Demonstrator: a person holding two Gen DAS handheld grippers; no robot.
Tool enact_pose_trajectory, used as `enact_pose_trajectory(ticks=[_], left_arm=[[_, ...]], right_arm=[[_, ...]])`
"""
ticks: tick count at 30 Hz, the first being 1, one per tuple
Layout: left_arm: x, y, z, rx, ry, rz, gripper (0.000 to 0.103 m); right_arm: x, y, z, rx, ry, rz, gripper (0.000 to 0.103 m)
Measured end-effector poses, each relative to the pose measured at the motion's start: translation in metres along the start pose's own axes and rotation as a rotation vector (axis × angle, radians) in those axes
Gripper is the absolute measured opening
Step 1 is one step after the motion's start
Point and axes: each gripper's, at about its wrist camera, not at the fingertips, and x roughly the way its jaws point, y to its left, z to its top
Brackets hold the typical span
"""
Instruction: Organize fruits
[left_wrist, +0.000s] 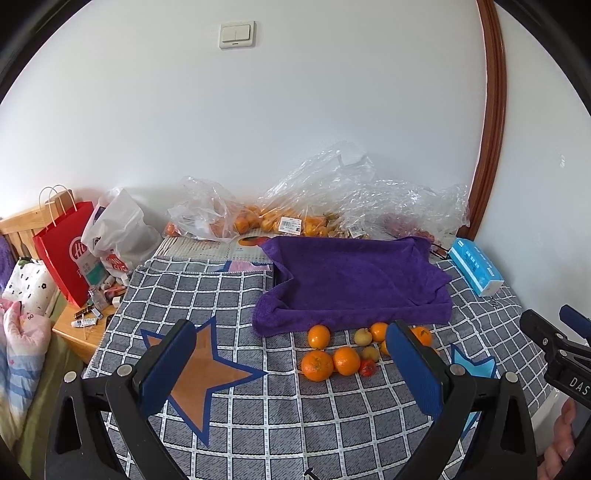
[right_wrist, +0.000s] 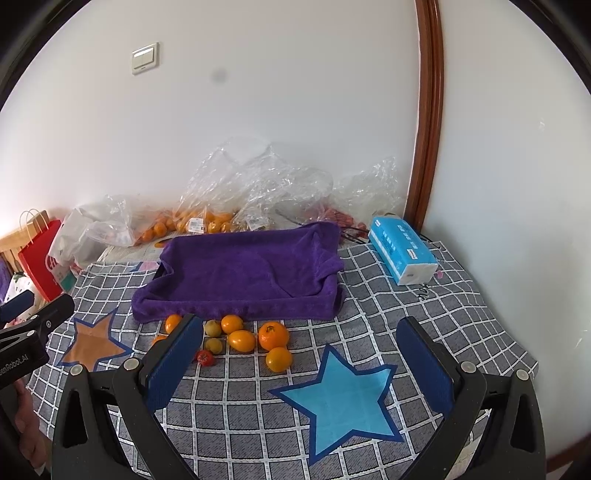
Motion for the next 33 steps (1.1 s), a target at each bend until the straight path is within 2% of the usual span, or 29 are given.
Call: enact_pose_trajectory(ticks=[33], left_arm=[[0.0006, 0.0064, -0.0016, -0.010, 0.001, 0.005, 0.103]], right_arm=[[0.0043, 0.0030, -0.0045, 0.004, 0.011, 0.010, 0.103]])
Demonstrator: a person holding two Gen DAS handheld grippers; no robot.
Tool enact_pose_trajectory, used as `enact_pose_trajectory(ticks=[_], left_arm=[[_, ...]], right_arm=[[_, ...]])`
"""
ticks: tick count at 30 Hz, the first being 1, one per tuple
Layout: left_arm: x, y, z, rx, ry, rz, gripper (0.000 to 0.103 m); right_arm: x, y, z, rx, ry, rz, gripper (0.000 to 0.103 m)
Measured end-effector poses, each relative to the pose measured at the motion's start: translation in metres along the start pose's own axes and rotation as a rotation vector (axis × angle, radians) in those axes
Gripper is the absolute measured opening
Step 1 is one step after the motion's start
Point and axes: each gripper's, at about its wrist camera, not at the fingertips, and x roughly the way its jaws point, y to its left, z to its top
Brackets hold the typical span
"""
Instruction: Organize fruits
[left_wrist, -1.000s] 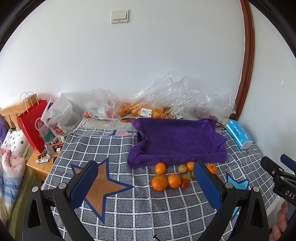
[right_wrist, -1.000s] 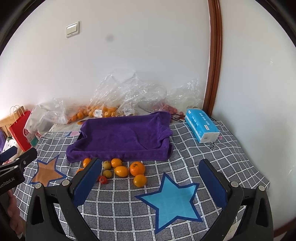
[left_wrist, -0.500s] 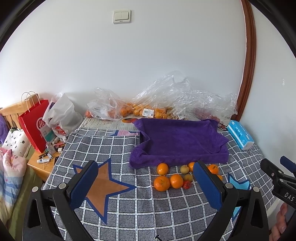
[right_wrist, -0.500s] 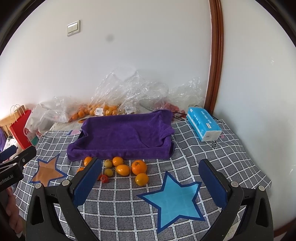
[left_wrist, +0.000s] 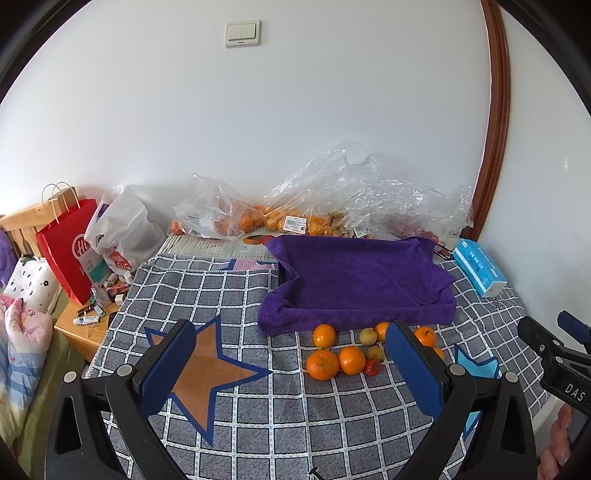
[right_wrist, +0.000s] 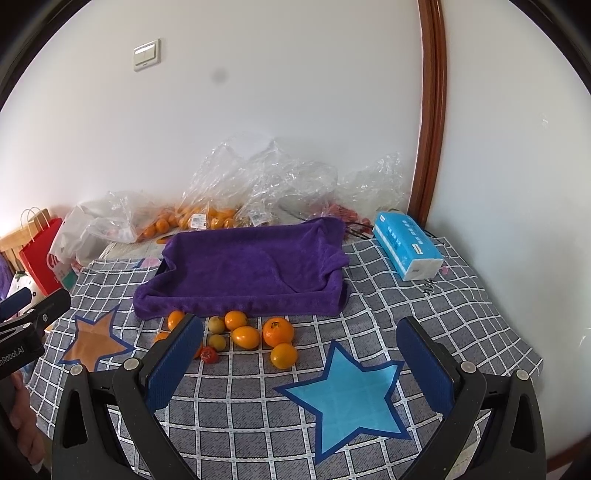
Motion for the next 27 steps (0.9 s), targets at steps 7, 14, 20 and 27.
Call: enact_pose_trajectory(ticks=[7, 14, 20, 27], left_arm=[[0.002, -0.001, 0.001, 0.001, 0.000, 0.001, 0.103], [0.012, -0.002, 0.004, 0.008, 0.009, 0.005, 0.103], [0.031, -0.001, 0.002, 0.018, 0.032, 0.006, 0.103], [0.068, 0.007, -0.006, 0.016, 0.082, 0.009, 0.103]], right_arm=[[0.004, 0.000, 0.001, -0.002, 0.001, 0.001, 0.103], [0.012, 0.001, 0.001, -0.011, 0.009, 0.003, 0.103], [0.027, 0.003, 0.002, -0.036, 0.010, -0.027, 0.103], [0.062, -0.001, -0.004, -0.029, 0.057, 0.005, 0.103]])
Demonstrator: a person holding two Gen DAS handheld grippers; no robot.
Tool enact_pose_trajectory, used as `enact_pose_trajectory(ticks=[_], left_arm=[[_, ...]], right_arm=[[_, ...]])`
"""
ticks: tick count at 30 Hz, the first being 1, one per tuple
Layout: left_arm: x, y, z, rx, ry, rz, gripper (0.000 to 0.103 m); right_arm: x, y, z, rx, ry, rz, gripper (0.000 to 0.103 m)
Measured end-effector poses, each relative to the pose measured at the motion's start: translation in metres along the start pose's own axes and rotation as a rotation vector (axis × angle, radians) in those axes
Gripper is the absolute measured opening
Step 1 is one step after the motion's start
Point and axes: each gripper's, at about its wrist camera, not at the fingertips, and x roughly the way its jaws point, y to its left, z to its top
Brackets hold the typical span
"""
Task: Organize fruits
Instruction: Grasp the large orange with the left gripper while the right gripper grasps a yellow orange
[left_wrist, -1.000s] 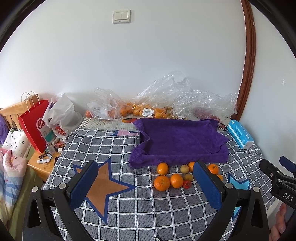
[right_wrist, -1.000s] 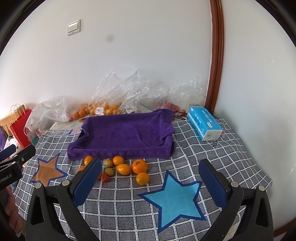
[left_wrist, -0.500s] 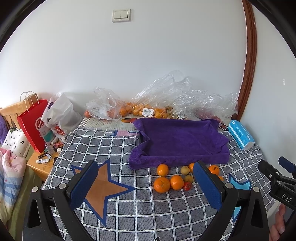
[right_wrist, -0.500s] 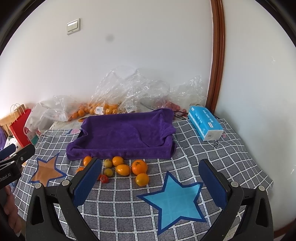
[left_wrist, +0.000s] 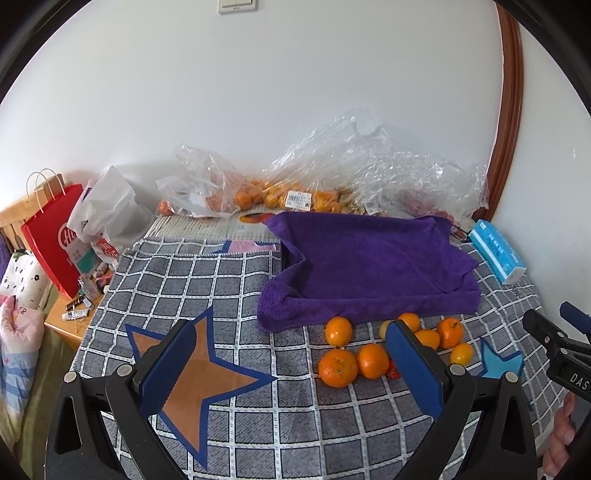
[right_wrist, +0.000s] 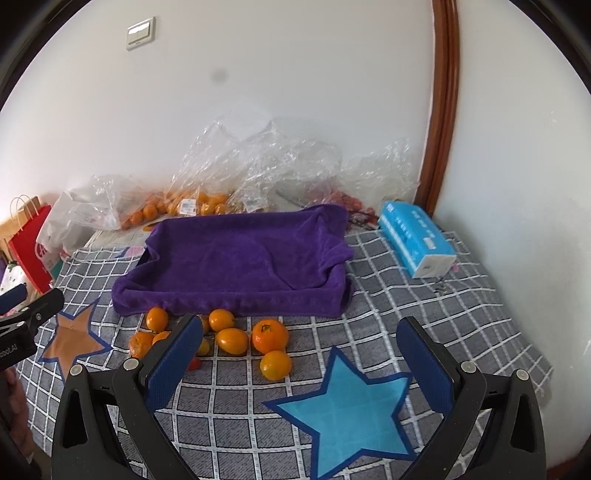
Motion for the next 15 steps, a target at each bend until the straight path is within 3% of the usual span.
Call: enact_pose_trajectory(ticks=[4, 8, 11, 15], left_arm=[[0.021, 0.006, -0.005, 0.000, 0.028, 0.013, 0.102], [0.040, 0.011, -0.009, 0.006, 0.053, 0.031, 0.102], [0.054, 0.015, -0.012, 0.020, 0.074, 0.057, 0.102], [0.065, 0.022, -0.016, 0.023, 0.117, 0.048, 0.101]], right_arm=[[0.024, 0.001, -0.006, -0.020, 0.022, -0.037, 0.103], [0.047, -0.001, -0.015, -0.038, 0.051, 0.003, 0.103], [0.065, -0.004, -0.023, -0.034, 0.084, -0.033, 0.103], [0.083, -0.010, -0.036, 0.011, 0.127, 0.032, 0.101]])
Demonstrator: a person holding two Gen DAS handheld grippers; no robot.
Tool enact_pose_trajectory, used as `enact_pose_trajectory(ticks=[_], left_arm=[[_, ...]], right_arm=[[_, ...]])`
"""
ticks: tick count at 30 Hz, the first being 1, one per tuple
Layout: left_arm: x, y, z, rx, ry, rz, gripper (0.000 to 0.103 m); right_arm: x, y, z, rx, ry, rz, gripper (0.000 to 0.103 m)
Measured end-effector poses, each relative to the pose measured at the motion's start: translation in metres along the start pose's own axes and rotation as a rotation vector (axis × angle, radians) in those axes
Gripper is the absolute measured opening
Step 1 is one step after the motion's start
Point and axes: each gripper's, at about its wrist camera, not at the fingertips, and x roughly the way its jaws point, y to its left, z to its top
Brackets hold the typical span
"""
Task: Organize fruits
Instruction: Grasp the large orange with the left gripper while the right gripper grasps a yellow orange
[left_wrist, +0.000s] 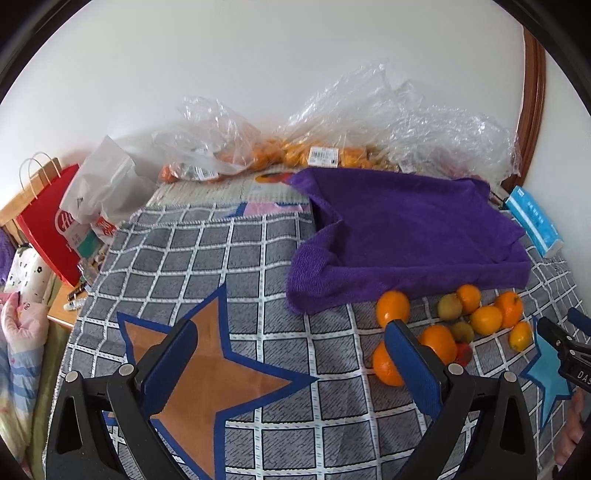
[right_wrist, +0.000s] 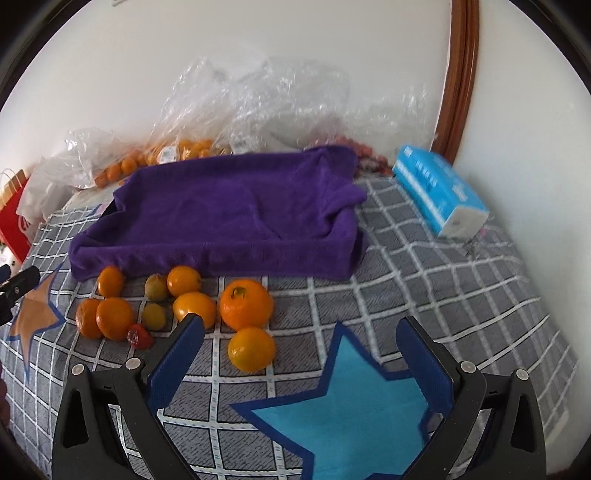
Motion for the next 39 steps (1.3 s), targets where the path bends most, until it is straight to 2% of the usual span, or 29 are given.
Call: enact_pose_trajectory(ticks=[2, 6, 10, 14, 15, 18, 22, 26, 30, 36, 39], left_arm=[[0.005, 0.005, -0.002, -0.007, 0.010, -0.016, 0.100], [0.008, 0.006, -0.010, 0.011, 0.020, -0.065, 0.095], [0.009, -0.008, -0.016, 0.052, 0.016, -0.127, 0.095], [0.014, -0.029, -0.022, 0.101, 0.040, -0.178, 0.093], [0.016, -0.034, -0.024, 0.120, 0.045, -0.174, 0.091], [0.023, -0.044, -0.027, 0.153, 0.060, -0.160, 0.079], [0.033, -0.050, -0.030, 0.148, 0.103, -0.218, 0.074], [0.040, -0.056, -0.031, 0.136, 0.095, -0.210, 0.073], [0.048, -0.057, -0.033, 0.106, 0.102, -0.218, 0.066], [0.047, -0.065, -0.034, 0.150, 0.064, -0.193, 0.054], [0.048, -0.063, -0.033, 0.140, 0.065, -0.207, 0.054]], right_arm=[[0.007, -0.001, -0.006, 0.010, 0.006, 0.028, 0.094], [0.025, 0.002, -0.015, 0.029, 0.068, 0.065, 0.071], [0.035, 0.007, -0.019, 0.017, 0.081, 0.077, 0.062], [0.036, 0.014, -0.020, -0.016, 0.061, 0.047, 0.051], [0.037, 0.015, -0.020, -0.025, 0.063, 0.051, 0.045], [0.037, 0.017, -0.020, -0.050, 0.061, 0.054, 0.037], [0.037, 0.015, -0.019, -0.042, 0.058, 0.064, 0.036], [0.038, 0.011, -0.018, -0.026, 0.057, 0.078, 0.036], [0.037, 0.011, -0.018, -0.025, 0.057, 0.079, 0.036], [0.036, 0.010, -0.018, -0.016, 0.054, 0.086, 0.035], [0.034, 0.010, -0.019, -0.014, 0.042, 0.078, 0.035]])
